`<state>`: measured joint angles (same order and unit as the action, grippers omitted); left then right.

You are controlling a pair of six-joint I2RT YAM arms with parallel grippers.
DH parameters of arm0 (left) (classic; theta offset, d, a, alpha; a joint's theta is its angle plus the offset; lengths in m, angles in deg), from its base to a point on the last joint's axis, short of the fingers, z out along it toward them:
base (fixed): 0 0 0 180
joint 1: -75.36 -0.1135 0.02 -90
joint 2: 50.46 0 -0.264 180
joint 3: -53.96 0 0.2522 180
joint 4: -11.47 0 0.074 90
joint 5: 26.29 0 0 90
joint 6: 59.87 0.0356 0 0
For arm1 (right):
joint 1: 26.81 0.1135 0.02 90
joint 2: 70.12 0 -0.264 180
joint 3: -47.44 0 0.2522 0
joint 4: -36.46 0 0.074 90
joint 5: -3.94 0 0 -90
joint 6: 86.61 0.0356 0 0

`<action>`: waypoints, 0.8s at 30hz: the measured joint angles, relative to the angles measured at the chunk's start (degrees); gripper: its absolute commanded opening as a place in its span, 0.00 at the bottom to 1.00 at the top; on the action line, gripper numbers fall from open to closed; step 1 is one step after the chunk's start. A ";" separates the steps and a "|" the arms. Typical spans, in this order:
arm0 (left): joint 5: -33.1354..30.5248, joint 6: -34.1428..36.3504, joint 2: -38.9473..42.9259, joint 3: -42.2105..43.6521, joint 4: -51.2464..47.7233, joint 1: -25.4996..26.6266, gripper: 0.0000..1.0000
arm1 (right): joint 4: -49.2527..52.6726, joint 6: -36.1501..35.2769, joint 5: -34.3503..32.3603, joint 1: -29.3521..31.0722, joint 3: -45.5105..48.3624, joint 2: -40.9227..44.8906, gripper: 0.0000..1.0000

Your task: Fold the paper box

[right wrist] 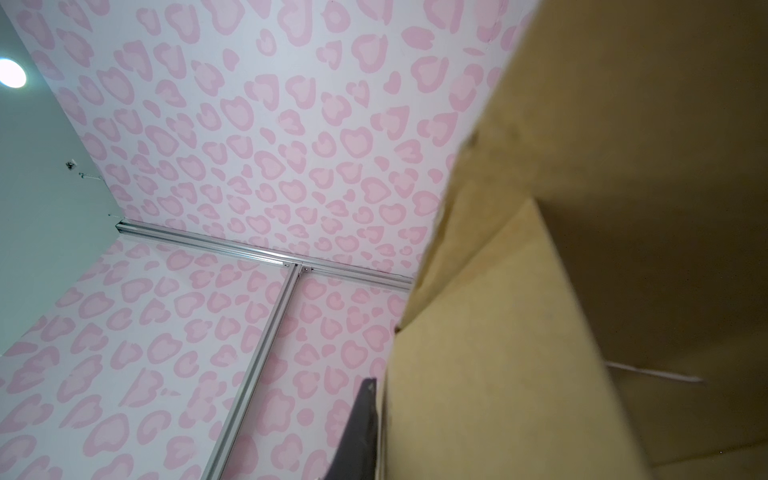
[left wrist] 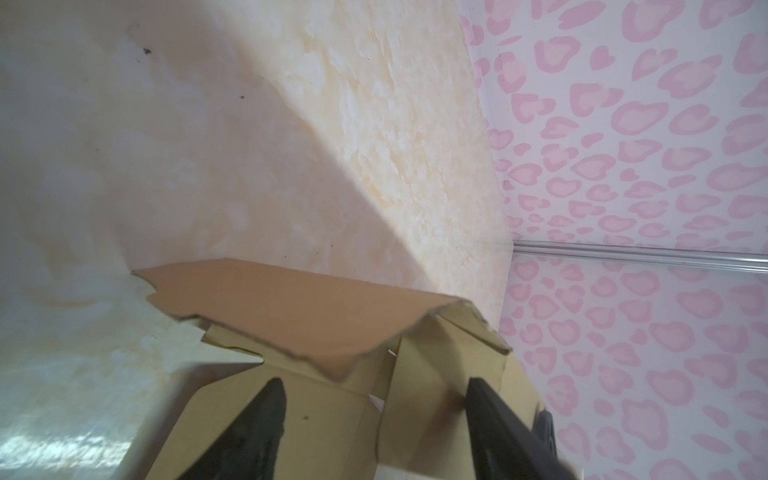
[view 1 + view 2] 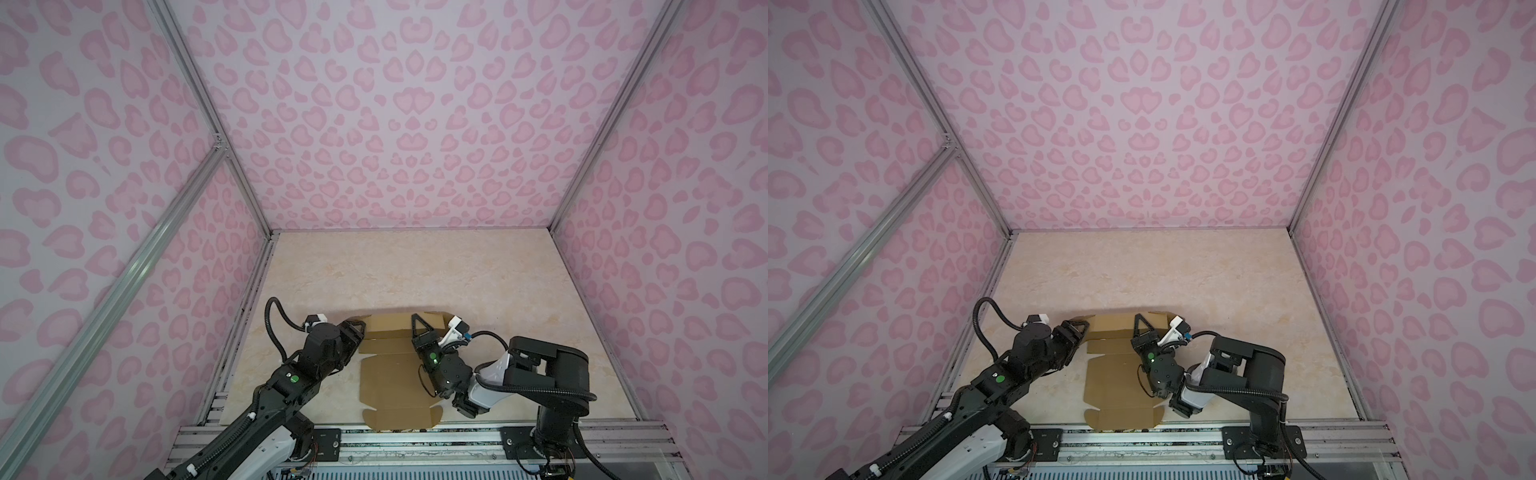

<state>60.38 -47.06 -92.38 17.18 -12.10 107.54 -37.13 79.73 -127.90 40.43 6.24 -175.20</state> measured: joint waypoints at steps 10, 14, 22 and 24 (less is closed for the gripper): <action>-4.11 6.38 4.17 -5.79 -8.24 -0.22 0.77 | -0.66 1.20 2.67 -4.13 4.46 3.26 0.09; -6.43 12.46 4.85 -6.84 -10.73 -0.28 0.82 | -0.92 2.14 3.58 -5.27 5.95 4.17 0.09; -14.05 27.19 5.31 -6.71 -12.39 -0.68 0.99 | -1.07 2.91 5.42 -7.43 8.37 6.43 0.10; -15.89 29.57 4.90 -6.16 -11.78 -0.68 0.99 | -0.92 3.56 5.95 -7.76 8.46 6.75 0.10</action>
<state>44.49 -17.49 -87.48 11.01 -23.88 106.87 -38.05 83.29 -121.96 32.67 14.70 -168.44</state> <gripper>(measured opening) 0.999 0.097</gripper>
